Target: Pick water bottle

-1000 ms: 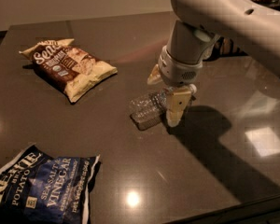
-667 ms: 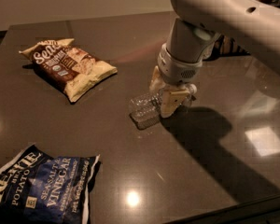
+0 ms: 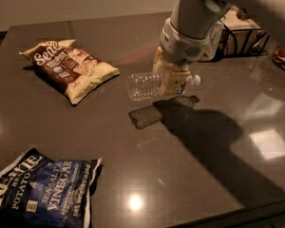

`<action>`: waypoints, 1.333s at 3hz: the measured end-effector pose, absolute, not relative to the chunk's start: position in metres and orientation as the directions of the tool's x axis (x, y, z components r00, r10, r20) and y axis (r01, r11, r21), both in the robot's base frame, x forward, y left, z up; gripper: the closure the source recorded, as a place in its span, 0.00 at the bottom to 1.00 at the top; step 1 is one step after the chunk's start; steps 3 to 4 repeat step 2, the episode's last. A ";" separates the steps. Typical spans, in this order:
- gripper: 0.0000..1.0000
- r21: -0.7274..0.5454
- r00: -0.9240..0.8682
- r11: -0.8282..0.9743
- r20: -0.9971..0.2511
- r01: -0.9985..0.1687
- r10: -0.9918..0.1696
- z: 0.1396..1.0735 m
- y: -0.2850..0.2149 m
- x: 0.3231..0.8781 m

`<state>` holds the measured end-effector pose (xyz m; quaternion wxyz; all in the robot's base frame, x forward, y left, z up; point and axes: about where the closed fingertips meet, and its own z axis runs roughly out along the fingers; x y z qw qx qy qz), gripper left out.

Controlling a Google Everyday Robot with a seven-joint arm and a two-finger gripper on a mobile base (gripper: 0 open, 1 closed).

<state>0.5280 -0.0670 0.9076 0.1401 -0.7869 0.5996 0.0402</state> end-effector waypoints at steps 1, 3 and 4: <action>1.00 -0.205 0.296 -0.250 -0.243 -0.946 -0.924 0.961 -0.062 0.539; 1.00 -0.205 0.296 -0.250 -0.243 -0.946 -0.924 0.961 -0.062 0.539; 1.00 -0.205 0.296 -0.250 -0.243 -0.946 -0.924 0.961 -0.062 0.539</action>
Offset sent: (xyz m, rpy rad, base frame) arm 0.0046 0.0010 0.0761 0.0079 -0.0028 0.0275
